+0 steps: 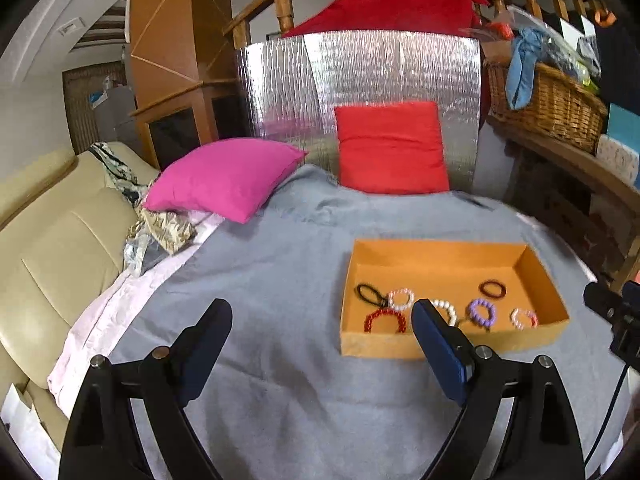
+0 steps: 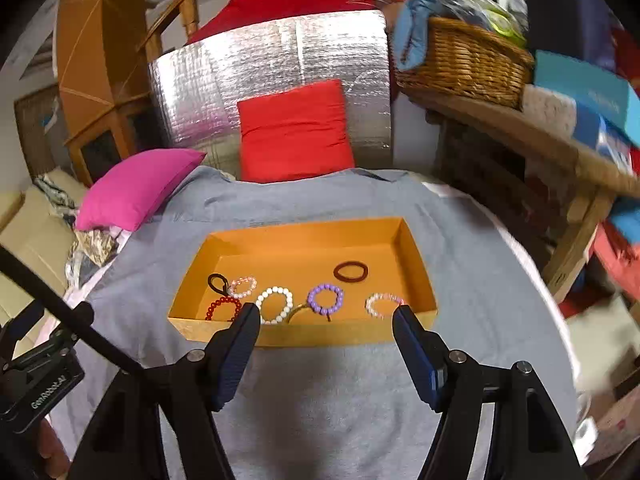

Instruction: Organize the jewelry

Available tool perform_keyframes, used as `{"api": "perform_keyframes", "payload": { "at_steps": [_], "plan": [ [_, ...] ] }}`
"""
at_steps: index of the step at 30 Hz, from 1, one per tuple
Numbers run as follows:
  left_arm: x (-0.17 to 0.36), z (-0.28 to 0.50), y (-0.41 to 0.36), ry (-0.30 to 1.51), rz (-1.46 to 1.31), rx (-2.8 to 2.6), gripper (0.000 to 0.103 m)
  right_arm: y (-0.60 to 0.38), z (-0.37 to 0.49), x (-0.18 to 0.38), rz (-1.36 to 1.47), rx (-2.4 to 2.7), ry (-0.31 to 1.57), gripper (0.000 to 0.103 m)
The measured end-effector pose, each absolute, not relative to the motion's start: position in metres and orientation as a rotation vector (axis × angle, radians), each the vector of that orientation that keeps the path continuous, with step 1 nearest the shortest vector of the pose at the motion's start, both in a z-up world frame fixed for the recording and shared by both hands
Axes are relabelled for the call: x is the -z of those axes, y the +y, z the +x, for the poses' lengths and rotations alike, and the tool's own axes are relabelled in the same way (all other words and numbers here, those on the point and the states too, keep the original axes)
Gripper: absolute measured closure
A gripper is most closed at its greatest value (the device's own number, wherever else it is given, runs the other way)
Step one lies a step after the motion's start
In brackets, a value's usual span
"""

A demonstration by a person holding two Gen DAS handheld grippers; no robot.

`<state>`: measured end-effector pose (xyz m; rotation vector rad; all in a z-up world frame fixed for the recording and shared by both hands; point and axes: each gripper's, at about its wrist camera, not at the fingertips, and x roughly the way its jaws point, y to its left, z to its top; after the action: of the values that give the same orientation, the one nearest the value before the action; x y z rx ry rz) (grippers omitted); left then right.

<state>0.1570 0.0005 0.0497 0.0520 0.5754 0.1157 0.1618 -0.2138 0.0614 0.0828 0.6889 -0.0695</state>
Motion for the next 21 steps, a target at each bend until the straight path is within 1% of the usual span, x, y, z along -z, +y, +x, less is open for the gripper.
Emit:
{"api": "perform_keyframes", "payload": {
  "at_steps": [1, 4, 7, 13, 21],
  "plan": [
    [-0.050, 0.159, -0.001, 0.571, 0.050, -0.111, 0.012, -0.211, 0.164, -0.065, 0.063, 0.083, 0.691, 0.023],
    [-0.046, 0.168, -0.003, 0.583, 0.022, -0.087, 0.012, -0.208, 0.174, -0.064, 0.036, 0.096, 0.700, 0.023],
    [-0.039, 0.180, -0.011, 0.622, 0.051, -0.104, 0.012, -0.213, 0.179, -0.055, 0.060, 0.103, 0.697, 0.023],
    [-0.031, 0.186, -0.023, 0.624, 0.103, -0.095, 0.012, -0.228, 0.185, -0.031, 0.111, 0.110, 0.683, 0.023],
    [-0.030, 0.189, -0.025, 0.633, 0.084, -0.068, 0.012, -0.242, 0.187, -0.021, 0.150, 0.112, 0.658, 0.023]
  ]
}}
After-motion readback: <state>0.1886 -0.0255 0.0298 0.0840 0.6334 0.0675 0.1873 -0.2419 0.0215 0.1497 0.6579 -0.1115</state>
